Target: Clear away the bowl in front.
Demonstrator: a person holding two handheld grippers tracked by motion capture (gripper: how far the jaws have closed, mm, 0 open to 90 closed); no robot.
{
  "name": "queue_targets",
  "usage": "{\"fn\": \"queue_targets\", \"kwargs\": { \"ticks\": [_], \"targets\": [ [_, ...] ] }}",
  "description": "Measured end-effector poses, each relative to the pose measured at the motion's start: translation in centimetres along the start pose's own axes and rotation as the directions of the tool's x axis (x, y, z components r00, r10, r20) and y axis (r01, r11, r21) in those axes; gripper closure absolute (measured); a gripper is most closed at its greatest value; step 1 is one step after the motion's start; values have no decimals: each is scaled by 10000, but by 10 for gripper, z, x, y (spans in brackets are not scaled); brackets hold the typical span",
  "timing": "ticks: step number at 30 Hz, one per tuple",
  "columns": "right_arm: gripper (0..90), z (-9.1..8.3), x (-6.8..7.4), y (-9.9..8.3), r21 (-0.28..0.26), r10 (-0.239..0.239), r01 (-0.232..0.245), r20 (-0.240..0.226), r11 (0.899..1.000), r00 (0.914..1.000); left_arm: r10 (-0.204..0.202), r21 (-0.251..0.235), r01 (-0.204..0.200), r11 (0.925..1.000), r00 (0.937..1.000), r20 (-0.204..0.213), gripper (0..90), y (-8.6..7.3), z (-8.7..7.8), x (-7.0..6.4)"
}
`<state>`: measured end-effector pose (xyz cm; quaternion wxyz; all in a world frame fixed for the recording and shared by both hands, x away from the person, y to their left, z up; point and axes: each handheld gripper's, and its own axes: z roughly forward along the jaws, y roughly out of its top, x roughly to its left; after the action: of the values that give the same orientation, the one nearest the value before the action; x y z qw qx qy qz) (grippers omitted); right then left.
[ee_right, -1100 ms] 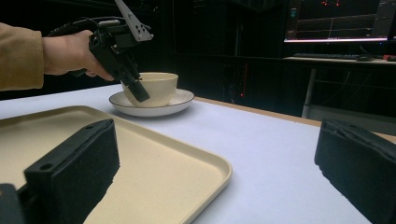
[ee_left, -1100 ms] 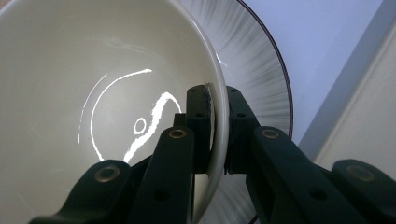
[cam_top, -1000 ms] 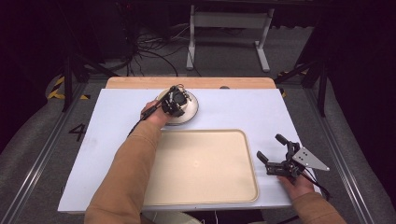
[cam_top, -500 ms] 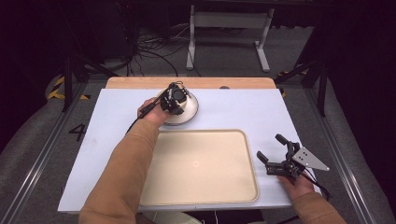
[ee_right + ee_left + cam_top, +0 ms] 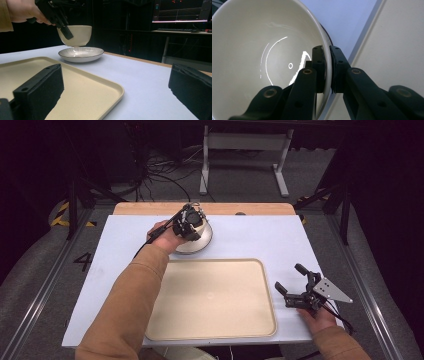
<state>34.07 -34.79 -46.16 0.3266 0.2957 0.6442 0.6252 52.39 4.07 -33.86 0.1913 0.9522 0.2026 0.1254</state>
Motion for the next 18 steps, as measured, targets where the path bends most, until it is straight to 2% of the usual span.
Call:
{"fn": "queue_targets", "kwargs": {
  "ticks": [8, 12, 18],
  "targets": [
    [1, 0, 0, 0, -1, -1, 1, -2, 10000, 10000, 429, -352, -418, 9985, 9986, 295, 844, 0, -22, -14],
    [1, 0, 0, 0, 1, 2, -2, 1, 10000, 10000, 758, -557, -728, 9958, 9957, 534, 844, 0, -32, -23],
    [1, 0, 0, 0, 2, 0, 0, -2, 10000, 10000, 1069, -544, -1031, 9932, 9917, 716, 844, -3, -43, -36]
  ]
}}
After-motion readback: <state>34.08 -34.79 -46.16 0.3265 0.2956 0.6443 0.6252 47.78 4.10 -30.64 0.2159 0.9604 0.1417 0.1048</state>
